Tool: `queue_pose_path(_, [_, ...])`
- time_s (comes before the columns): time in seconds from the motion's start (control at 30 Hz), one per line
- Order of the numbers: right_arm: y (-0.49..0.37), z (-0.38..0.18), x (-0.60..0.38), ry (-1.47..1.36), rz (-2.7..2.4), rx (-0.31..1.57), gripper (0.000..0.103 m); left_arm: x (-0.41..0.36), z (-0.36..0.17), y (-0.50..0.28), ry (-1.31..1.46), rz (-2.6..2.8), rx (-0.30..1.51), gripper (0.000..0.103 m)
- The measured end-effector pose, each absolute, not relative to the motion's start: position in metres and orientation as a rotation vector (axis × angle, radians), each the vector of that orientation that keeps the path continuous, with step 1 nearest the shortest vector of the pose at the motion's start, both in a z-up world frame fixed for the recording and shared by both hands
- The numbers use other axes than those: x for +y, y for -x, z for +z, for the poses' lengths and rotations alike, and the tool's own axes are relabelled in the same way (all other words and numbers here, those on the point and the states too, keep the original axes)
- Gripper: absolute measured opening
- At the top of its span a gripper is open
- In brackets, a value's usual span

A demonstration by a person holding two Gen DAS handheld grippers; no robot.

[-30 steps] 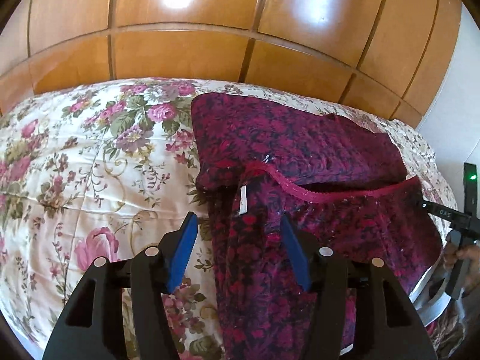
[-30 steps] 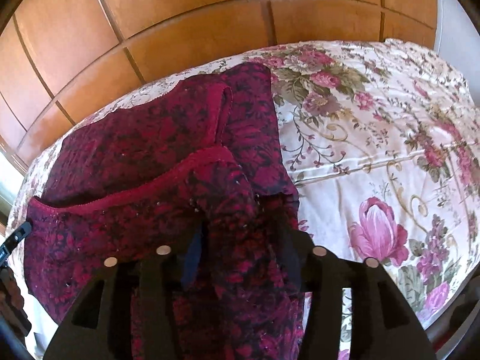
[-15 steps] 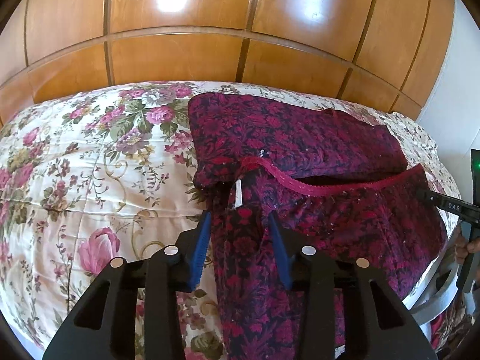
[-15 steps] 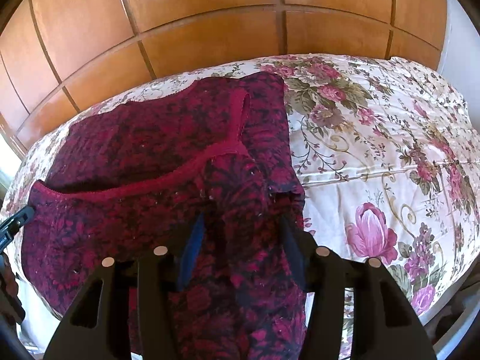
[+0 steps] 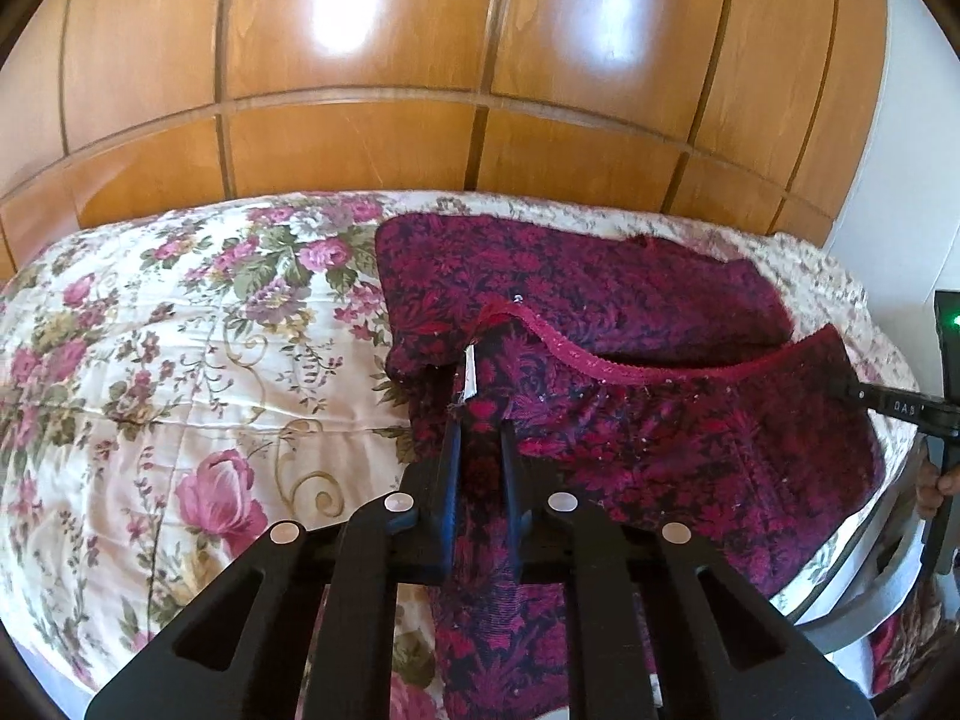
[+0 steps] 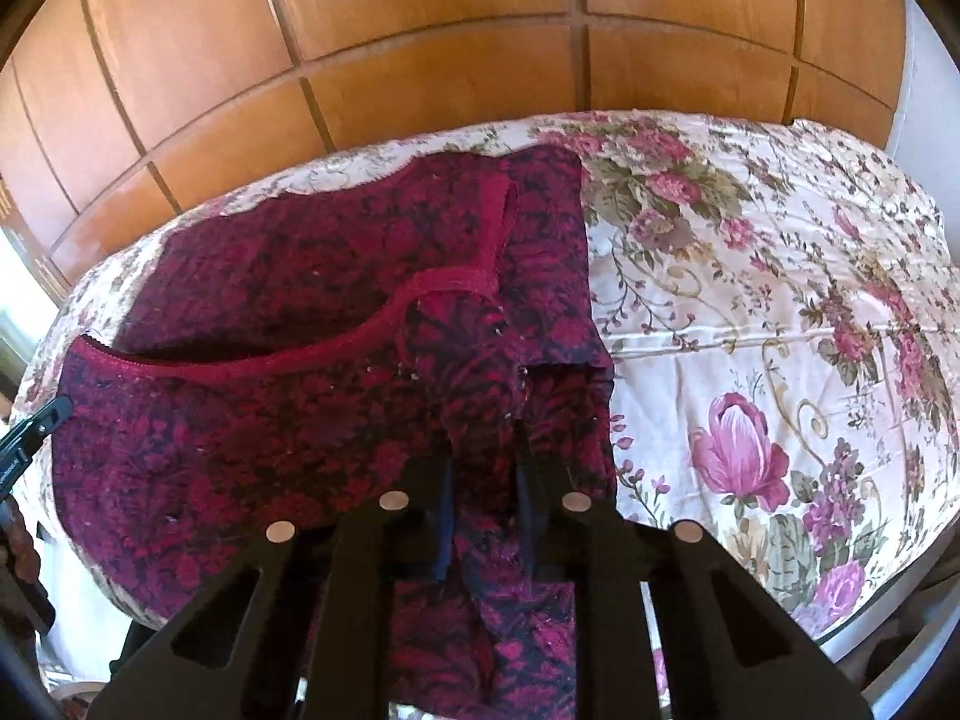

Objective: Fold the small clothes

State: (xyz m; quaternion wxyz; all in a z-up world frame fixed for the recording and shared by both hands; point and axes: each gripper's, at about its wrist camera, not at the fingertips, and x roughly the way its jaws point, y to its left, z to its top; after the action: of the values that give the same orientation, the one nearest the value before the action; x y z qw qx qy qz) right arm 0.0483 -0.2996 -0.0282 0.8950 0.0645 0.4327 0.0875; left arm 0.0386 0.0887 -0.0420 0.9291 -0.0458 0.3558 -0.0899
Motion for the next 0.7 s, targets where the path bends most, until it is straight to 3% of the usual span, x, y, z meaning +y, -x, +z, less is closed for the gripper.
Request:
queue_pose_path(0.37, [-0.022,0.019,-0.302,-0.169,0.232,0.809,0.014,0.103,-0.011,0.005,0.173,-0.238,0.624,0.011])
queue_pose_path(0.7, [-0.081,0.028,-0.299,-0.200,0.209,0.771,0.014,0.100,0.011,-0.052,0.179,-0.222,0.581,0.011])
